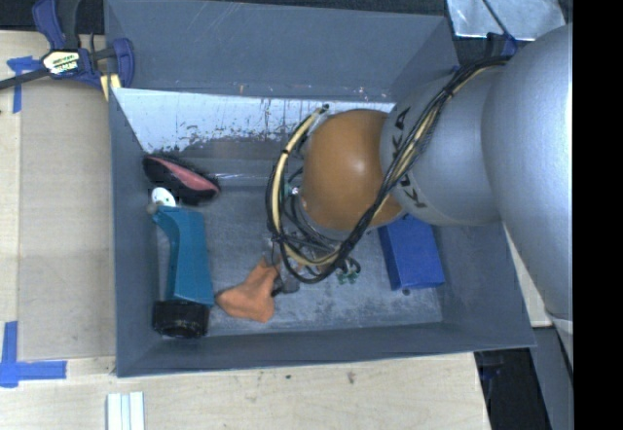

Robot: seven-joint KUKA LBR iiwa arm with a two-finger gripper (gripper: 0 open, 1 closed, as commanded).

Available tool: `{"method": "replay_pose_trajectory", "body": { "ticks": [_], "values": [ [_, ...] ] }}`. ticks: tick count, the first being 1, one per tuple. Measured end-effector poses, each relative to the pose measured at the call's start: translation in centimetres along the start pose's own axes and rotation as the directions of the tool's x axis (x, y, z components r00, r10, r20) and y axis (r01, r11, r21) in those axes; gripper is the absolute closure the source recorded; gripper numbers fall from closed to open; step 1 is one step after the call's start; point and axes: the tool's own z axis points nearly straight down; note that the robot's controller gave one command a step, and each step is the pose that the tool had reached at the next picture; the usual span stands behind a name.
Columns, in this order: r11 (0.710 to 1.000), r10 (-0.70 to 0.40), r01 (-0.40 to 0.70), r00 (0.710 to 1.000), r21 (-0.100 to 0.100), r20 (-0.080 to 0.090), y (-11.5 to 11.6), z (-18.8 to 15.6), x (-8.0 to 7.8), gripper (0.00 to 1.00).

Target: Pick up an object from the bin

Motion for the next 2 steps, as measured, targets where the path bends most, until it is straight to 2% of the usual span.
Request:
{"method": "replay_pose_trajectory", "body": {
  "ticks": [1, 2],
  "values": [
    [1.0, 0.0, 0.0, 1.0, 0.0, 0.0, 0.0, 0.0, 0.0, 1.0],
    [1.0, -0.023, 0.023, 1.0, 0.001, 0.001, -1.1, -15.5, -1.8, 1.0]
  ]
}}
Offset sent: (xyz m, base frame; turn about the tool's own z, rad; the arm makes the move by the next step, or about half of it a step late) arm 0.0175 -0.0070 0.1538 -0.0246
